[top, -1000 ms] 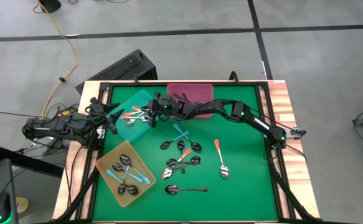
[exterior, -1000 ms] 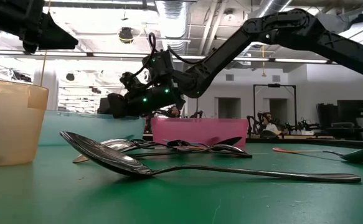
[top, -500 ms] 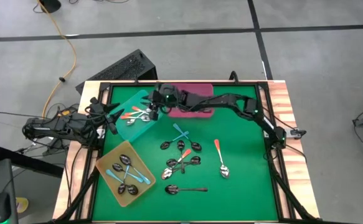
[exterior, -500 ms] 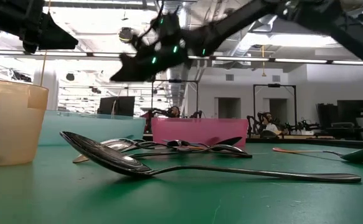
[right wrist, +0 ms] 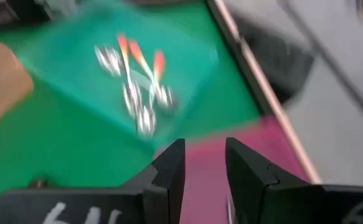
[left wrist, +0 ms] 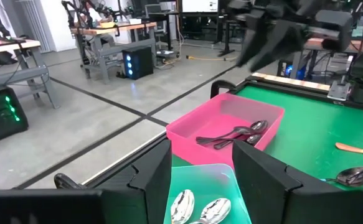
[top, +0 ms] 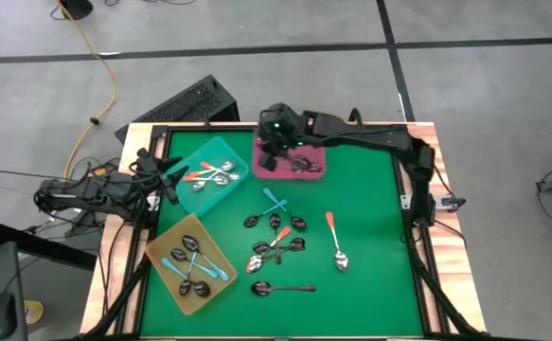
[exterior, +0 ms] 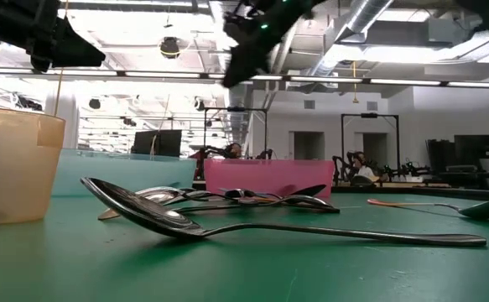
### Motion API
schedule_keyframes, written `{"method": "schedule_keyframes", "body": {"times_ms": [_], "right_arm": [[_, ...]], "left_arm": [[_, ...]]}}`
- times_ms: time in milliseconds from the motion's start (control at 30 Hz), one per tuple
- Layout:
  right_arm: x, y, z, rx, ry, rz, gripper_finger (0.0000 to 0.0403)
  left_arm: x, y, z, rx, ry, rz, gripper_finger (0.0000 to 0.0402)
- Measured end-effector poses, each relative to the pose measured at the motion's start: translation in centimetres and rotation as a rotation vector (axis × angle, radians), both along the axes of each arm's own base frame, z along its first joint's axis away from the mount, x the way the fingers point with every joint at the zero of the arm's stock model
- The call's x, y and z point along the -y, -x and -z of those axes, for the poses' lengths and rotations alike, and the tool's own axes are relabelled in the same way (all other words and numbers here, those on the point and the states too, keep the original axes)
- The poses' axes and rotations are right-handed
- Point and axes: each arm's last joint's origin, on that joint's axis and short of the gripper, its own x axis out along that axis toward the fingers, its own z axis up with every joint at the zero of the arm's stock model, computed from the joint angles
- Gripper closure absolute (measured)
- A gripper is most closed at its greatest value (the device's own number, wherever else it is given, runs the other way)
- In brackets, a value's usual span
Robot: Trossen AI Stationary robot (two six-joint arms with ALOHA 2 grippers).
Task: Sort silverware by color (type)
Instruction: Put the black spoon into the pink bin
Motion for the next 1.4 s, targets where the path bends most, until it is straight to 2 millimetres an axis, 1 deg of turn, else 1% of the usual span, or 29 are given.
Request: {"method": "schedule_keyframes", "body": {"times_ms": [200,300,400,500,600,700,800,900,1033,1100,1167,1267,1400], "right_arm": [[-1.3,5.0,-1.0,-0.265,-0.139,0.172,0.028],[-2.4,6.5,-0.6,-0.404,-0.202,0.232,0.028],[-4.6,8.0,0.2,-0.518,-0.226,0.258,0.028],[-7.4,9.7,1.1,-0.578,-0.195,0.266,0.028],[-10.1,11.8,2.1,-0.567,-0.172,0.305,0.028],[-12.7,13.4,3.5,-0.441,-0.212,0.36,0.028],[-15.0,14.5,5.1,-0.32,-0.279,0.369,0.028],[-16.8,15.4,6.6,-0.248,-0.337,0.364,0.028],[-18.5,16.1,8.2,-0.23,-0.388,0.391,0.028],[-19.3,16.1,8.7,-0.234,-0.401,0.404,0.028],[-19.9,15.9,9.3,-0.246,-0.401,0.401,0.028],[-20.8,15.0,10.0,-0.231,-0.403,0.359,0.028],[-21.3,13.6,10.1,-0.157,-0.465,0.273,0.028]], "left_arm": [[0.0,0.0,0.0,0.0,0.0,0.0,0.0243],[0.0,0.0,0.0,0.0,0.0,0.0,0.0243],[0.0,0.0,0.0,0.0,0.0,0.0,0.0243],[0.0,0.0,0.0,0.0,0.0,0.0,0.0243],[0.0,0.0,0.0,-0.001,0.0,0.0,0.0243],[0.0,0.0,0.0,0.0,0.0,0.0,0.0243],[0.0,0.0,0.0,0.0,0.0,0.0,0.0243],[0.0,0.0,0.0,0.0,0.0,0.0,0.0243],[0.0,0.0,0.0,0.0,0.0,0.001,0.0243],[0.0,0.0,0.0,-0.001,0.0,0.001,0.0243],[0.0,0.0,0.0,0.0,0.0,0.001,0.0243],[0.0,0.0,0.0,-0.001,0.0,0.001,0.0243],[0.0,0.0,0.0,-0.001,0.0,0.001,0.0243]]}}
